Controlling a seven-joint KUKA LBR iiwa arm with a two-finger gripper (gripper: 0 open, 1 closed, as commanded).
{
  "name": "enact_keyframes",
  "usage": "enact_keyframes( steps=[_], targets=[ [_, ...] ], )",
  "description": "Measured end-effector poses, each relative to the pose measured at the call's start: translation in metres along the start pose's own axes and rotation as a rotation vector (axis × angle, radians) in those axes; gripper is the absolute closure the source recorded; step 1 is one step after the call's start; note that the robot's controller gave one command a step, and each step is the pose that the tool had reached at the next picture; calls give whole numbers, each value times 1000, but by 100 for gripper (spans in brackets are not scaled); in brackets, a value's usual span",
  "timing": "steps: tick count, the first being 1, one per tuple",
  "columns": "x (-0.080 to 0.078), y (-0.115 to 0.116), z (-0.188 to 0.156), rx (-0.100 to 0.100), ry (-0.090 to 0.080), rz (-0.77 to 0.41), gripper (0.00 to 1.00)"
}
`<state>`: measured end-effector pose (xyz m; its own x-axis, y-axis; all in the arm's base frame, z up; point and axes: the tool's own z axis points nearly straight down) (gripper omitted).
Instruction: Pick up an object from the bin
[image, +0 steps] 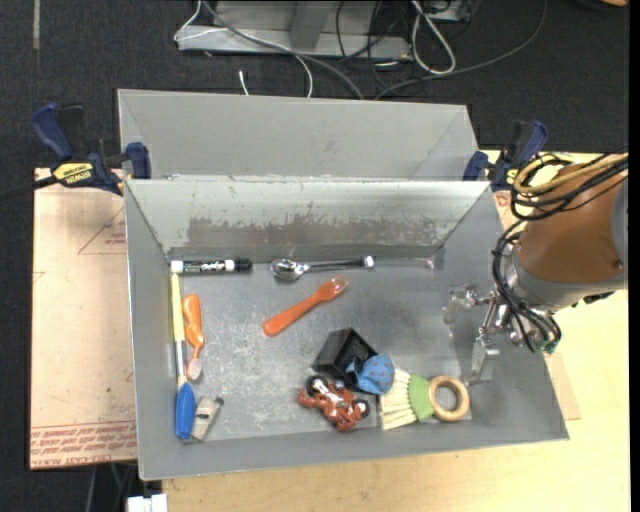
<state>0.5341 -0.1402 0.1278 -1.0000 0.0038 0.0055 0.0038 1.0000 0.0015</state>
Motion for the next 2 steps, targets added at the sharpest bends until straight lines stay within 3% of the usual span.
enact_keyframes(
  steps=[1, 2],
  targets=[
    [-2, 1, -5, 1, -6, -4, 0],
    [15, 52, 29, 3, -8, -191, 0]
  ],
)
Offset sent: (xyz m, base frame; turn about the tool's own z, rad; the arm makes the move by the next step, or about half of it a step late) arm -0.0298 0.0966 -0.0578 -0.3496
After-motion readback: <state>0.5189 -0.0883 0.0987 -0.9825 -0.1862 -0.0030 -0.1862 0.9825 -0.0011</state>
